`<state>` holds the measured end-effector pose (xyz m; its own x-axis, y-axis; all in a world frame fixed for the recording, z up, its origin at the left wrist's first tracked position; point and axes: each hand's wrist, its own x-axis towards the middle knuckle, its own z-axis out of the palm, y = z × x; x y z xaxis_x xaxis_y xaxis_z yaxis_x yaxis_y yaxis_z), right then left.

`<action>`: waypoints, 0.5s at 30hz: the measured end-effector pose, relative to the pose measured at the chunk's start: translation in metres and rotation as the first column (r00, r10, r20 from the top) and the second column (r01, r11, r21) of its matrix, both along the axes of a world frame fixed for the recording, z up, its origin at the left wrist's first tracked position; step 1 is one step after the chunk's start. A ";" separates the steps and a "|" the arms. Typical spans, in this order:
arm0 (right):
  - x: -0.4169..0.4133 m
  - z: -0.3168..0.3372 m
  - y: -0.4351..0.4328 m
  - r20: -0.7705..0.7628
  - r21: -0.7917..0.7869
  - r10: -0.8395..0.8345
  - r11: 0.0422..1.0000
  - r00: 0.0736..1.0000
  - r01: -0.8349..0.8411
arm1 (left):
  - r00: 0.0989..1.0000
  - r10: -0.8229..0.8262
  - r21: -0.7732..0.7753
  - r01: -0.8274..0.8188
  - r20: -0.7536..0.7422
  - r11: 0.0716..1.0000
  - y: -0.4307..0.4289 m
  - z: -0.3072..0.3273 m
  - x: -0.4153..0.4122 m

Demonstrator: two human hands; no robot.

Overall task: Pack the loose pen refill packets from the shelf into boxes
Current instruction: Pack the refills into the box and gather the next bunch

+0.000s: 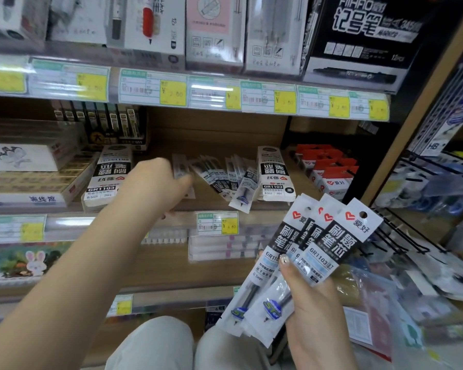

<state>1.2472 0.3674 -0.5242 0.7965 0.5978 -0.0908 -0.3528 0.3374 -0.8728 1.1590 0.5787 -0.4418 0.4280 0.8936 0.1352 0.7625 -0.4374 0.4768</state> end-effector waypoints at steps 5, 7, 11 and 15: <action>0.004 0.007 0.009 0.048 0.053 0.038 0.998 0.998 -0.040 | 0.878 -0.395 0.014 0.407 0.271 0.913 -0.054 -0.015 -0.011; 0.001 0.016 0.014 0.094 0.086 0.050 0.995 0.994 -0.058 | 0.756 -0.547 -0.262 0.645 0.360 0.718 -0.078 -0.036 -0.011; -0.009 0.024 0.020 0.115 0.130 0.140 0.980 0.983 -0.154 | 0.631 -0.307 -0.532 0.771 0.712 0.351 -0.102 -0.069 -0.020; -0.013 0.025 0.016 0.179 0.114 0.284 0.945 0.942 -0.306 | 0.506 -0.148 -0.485 0.860 0.849 0.159 -0.110 -0.083 -0.032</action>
